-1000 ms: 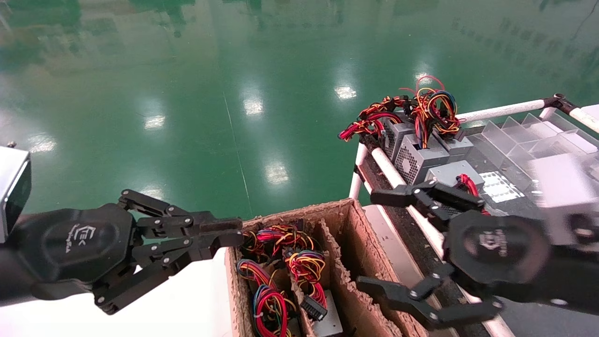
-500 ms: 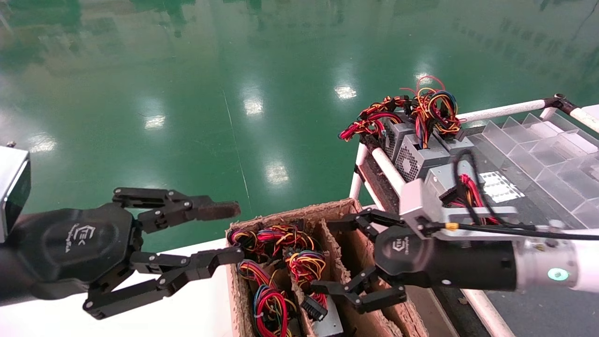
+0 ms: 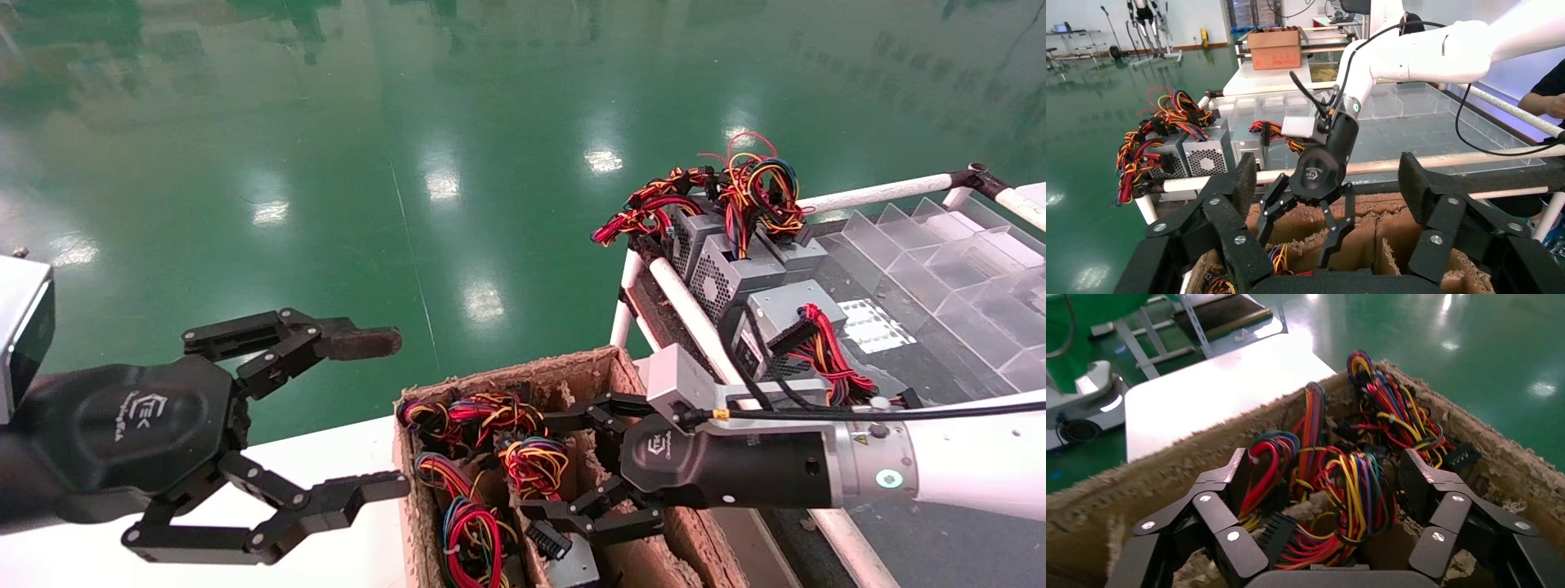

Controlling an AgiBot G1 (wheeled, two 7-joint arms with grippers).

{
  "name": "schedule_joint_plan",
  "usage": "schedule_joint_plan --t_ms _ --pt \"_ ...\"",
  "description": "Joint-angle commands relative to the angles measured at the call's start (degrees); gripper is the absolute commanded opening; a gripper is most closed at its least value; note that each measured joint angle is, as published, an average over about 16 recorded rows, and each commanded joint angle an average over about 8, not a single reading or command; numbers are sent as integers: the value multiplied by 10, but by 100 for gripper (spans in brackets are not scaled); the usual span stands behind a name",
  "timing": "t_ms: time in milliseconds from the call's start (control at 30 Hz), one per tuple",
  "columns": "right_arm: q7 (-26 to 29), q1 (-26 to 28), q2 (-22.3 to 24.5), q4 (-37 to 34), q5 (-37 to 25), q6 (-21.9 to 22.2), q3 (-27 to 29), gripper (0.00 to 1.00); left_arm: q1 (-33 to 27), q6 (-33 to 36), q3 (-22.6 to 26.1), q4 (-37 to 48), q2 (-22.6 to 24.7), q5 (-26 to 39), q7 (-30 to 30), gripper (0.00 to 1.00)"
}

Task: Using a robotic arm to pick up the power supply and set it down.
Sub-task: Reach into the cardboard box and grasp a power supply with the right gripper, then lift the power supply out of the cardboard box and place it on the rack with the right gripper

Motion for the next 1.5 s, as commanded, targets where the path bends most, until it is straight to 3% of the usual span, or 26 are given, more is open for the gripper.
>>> schedule_joint_plan --t_ms 33,400,833,1267,1500 --pt "-13 3 -7 -15 -6 1 -3 0 0 0 0 0 0 0 0 100" --pt "-51 14 -26 -71 -20 -3 -12 0 0 0 0 0 0 0 0 100" --pt "-68 15 -24 -91 -15 -10 -12 0 0 0 0 0 0 0 0 100" --pt "-55 0 -1 -62 25 -21 6 0 0 0 0 0 0 0 0 100" --pt "-34 0 31 -3 59 -20 24 0 0 0 0 0 0 0 0 100"
